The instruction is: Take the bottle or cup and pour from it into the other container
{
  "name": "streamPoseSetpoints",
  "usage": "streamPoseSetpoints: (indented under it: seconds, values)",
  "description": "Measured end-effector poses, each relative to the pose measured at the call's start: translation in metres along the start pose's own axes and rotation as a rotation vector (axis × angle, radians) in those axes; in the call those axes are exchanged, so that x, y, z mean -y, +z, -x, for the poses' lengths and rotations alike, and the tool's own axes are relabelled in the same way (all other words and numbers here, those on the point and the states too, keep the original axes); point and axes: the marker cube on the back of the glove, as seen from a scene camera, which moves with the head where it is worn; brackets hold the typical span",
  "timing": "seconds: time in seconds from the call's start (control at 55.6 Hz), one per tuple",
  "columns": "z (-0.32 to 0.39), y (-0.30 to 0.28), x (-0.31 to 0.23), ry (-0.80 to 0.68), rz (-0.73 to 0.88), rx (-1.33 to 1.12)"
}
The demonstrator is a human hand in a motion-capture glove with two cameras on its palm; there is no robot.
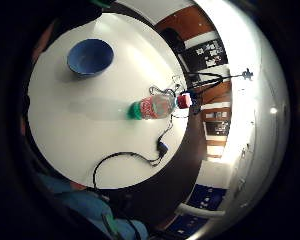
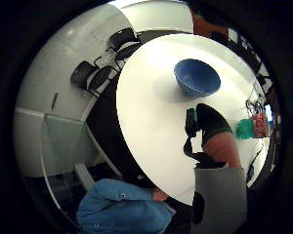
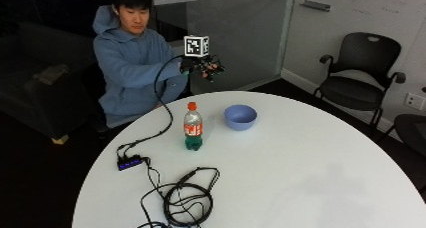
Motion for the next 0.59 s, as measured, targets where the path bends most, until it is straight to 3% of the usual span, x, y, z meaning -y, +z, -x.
streamPoseSetpoints:
  seconds: [0.108,0.198,0.288,0.395,0.467,0.521,0.593]
  values:
    - [0.007,-0.002,0.0,-0.001,0.007,-0.04]
    - [0.005,-0.003,-0.002,-0.145,0.008,-0.06]
    - [0.012,-0.004,0.0,-0.024,-0.004,-0.056]
    - [0.003,-0.006,-0.009,-0.209,-0.04,-0.103]
    - [0.003,-0.011,-0.006,-0.041,-0.074,-0.084]
    - [0.004,-0.013,-0.009,-0.01,-0.103,-0.079]
    - [-0.001,-0.017,-0.019,-0.156,-0.146,-0.07]
